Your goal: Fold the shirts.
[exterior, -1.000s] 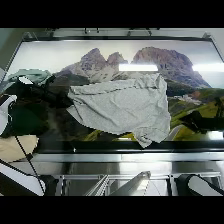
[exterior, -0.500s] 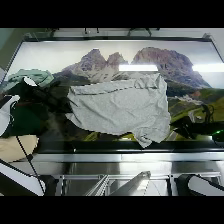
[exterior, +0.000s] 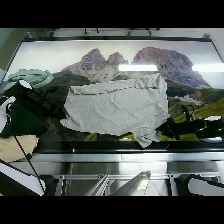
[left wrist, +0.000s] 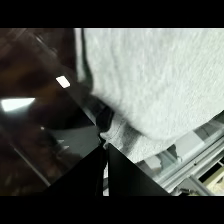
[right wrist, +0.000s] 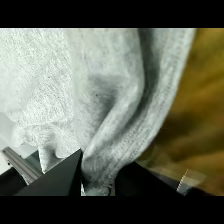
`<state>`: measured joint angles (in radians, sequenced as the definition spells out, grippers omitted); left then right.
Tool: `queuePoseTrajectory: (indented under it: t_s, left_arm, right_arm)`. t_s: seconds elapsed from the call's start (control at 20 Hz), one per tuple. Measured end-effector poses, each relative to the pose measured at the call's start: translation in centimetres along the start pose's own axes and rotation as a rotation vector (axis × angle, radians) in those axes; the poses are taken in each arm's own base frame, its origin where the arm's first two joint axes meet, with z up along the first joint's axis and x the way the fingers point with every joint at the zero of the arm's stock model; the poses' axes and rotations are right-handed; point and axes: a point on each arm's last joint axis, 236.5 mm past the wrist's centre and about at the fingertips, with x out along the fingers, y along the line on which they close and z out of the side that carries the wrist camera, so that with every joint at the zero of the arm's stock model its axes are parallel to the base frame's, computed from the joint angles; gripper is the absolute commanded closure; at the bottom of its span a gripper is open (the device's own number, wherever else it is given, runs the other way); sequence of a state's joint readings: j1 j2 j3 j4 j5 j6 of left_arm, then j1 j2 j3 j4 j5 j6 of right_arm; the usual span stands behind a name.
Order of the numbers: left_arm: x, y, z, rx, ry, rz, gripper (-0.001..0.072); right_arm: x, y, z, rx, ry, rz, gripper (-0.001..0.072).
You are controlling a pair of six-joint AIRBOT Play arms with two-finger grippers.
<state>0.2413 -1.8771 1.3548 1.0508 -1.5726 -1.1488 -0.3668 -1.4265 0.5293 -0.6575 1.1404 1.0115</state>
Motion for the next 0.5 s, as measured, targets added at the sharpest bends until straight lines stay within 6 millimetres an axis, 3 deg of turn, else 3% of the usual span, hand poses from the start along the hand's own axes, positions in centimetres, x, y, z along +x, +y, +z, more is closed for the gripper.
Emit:
queuePoseTrajectory:
  t_s: [0.05,0.2,0.35,0.5]
  left_arm:
    - [-0.1,-0.2,-0.3,-0.003,0.01,-0.012,0.07]
    - [-0.3,-0.7,-1.0,-0.009,0.036,-0.038,0.0699]
    - [-1.2,-1.4,-1.7,-0.01,0.039,-0.048,0.0699]
    - [-3.8,-2.8,-2.3,0.014,-0.017,-0.043,0.0691]
  right_arm:
    - [-0.1,-0.1,0.1,-0.004,-0.001,-0.002,0.0616]
    - [-0.8,-1.0,-0.1,-0.015,0.002,-0.014,0.0693]
    - [-2.7,-1.1,0.3,-0.047,-0.033,-0.025,0.0694]
    - [-6.3,2.7,1.3,-0.1,-0.127,0.071,0.0693]
